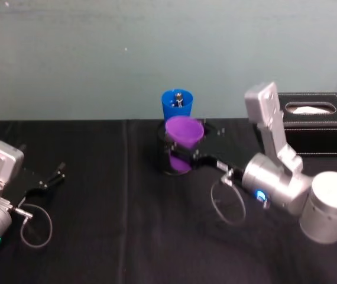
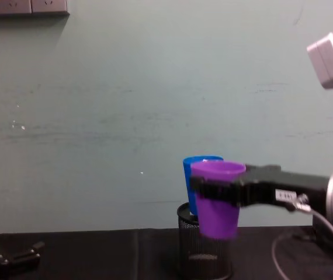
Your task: Pick up one cup with a gripper and tap it against the other cup.
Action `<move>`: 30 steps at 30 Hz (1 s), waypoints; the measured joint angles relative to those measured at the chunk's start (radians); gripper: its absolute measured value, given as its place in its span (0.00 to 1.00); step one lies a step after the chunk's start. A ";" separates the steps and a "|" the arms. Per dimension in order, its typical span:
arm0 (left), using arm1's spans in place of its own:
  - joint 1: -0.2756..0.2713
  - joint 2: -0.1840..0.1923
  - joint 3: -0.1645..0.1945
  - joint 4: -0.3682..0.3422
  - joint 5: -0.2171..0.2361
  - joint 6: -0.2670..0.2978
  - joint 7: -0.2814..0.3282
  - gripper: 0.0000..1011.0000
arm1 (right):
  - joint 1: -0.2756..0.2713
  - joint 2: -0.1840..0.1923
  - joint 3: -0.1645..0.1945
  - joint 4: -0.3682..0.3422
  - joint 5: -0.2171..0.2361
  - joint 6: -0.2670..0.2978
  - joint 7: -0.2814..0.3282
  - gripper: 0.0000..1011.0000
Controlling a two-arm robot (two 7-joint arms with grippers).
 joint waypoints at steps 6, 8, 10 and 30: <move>0.000 0.000 0.000 0.000 0.000 0.000 0.000 0.99 | -0.061 0.016 -0.015 -0.017 -0.026 -0.038 -0.015 0.73; 0.000 0.000 0.000 0.000 0.000 0.000 0.000 0.99 | -0.081 0.016 -0.017 -0.015 -0.032 -0.054 -0.018 0.73; 0.000 0.000 0.000 0.000 0.000 0.000 0.000 0.99 | -0.100 0.014 -0.020 -0.009 -0.043 -0.072 -0.026 0.73; 0.000 0.000 0.000 0.000 0.000 0.000 0.000 0.99 | -0.204 -0.028 0.008 0.050 -0.116 -0.202 -0.065 0.73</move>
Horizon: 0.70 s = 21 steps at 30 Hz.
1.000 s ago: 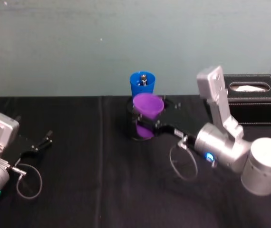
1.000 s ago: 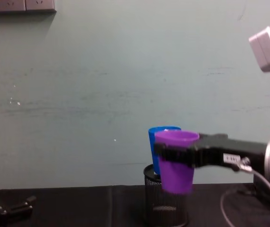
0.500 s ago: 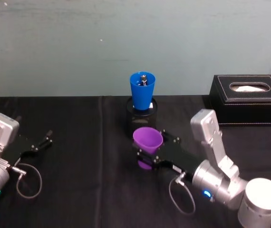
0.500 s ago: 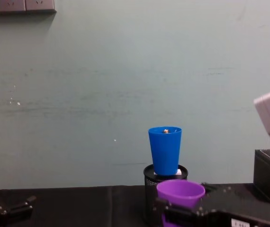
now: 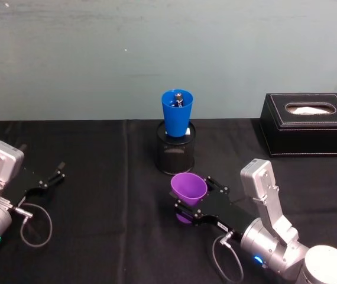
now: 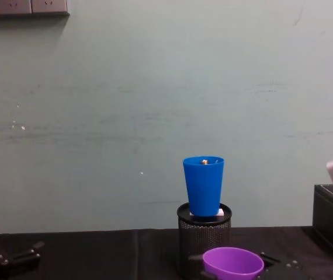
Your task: Pick up one cup with a gripper and tap it against the other cup.
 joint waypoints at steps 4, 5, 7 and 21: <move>0.000 0.000 0.000 0.000 0.000 0.000 0.000 0.99 | -0.003 -0.009 0.007 0.014 -0.012 -0.017 -0.001 0.73; 0.000 0.000 0.000 0.000 0.000 0.000 0.000 0.99 | -0.003 -0.011 0.008 0.017 -0.015 -0.021 -0.002 0.73; 0.000 0.000 0.000 0.000 0.000 0.000 0.000 0.99 | -0.004 -0.018 0.010 0.028 -0.025 -0.035 -0.005 0.73; 0.000 0.000 0.000 0.000 0.000 0.000 0.000 0.99 | -0.003 -0.018 0.010 0.028 -0.025 -0.033 -0.005 0.80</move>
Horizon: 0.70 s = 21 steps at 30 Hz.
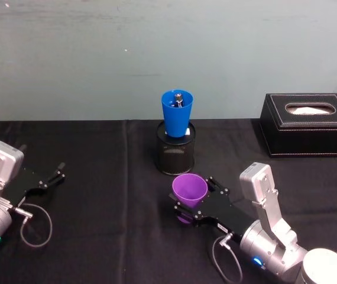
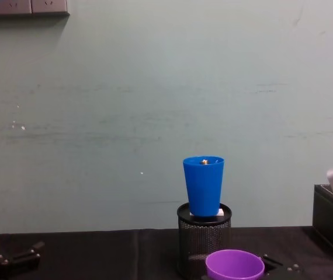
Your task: Pick up one cup with a gripper and tap it against the other cup.
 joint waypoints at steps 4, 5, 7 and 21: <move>0.000 0.000 0.000 0.000 0.000 0.000 0.000 0.99 | 0.000 0.000 0.000 -0.001 0.001 0.001 0.000 0.88; 0.000 0.000 0.000 0.000 0.000 0.000 0.000 0.99 | 0.001 0.001 0.000 -0.002 0.002 0.001 0.000 0.91; 0.000 0.000 0.000 0.000 0.000 0.000 0.000 0.99 | 0.001 0.001 -0.001 -0.002 0.002 0.002 0.000 0.96; 0.000 0.000 0.000 0.000 0.000 0.000 0.000 0.99 | -0.008 -0.001 0.015 -0.047 0.006 -0.003 0.009 0.99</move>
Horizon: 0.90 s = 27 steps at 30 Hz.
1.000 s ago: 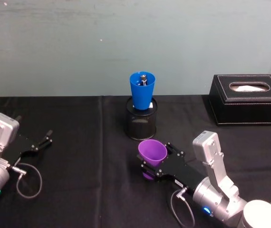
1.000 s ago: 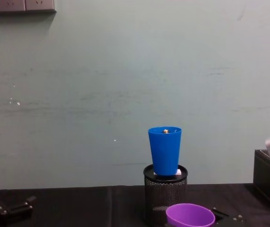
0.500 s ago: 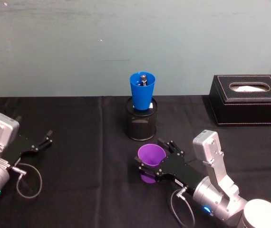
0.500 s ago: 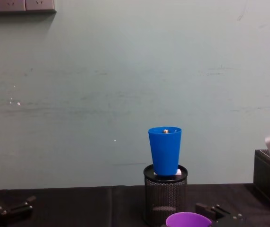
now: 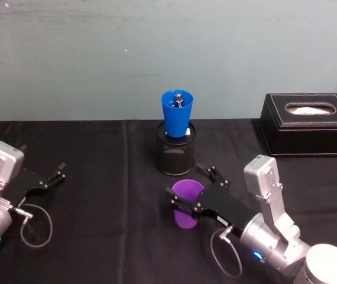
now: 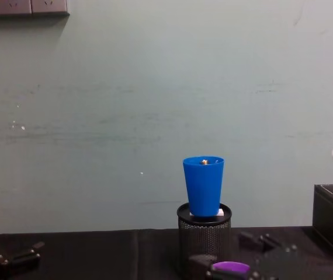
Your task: Pick up one cup with a gripper and tap it against the other cup.
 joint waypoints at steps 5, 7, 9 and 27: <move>0.000 0.000 0.000 0.000 0.000 0.000 0.000 0.99 | -0.013 -0.002 0.019 -0.053 0.007 0.002 -0.003 0.99; 0.000 0.000 0.000 0.000 0.000 0.000 0.000 0.99 | -0.024 -0.006 0.036 -0.078 0.005 0.009 -0.030 0.99; 0.000 0.000 0.000 0.000 0.000 0.000 0.000 0.99 | -0.043 -0.016 0.062 -0.104 -0.008 0.021 -0.084 0.99; 0.000 0.000 0.000 0.000 0.000 0.000 0.000 0.99 | -0.148 -0.142 0.253 -0.102 -0.101 0.074 -0.423 0.99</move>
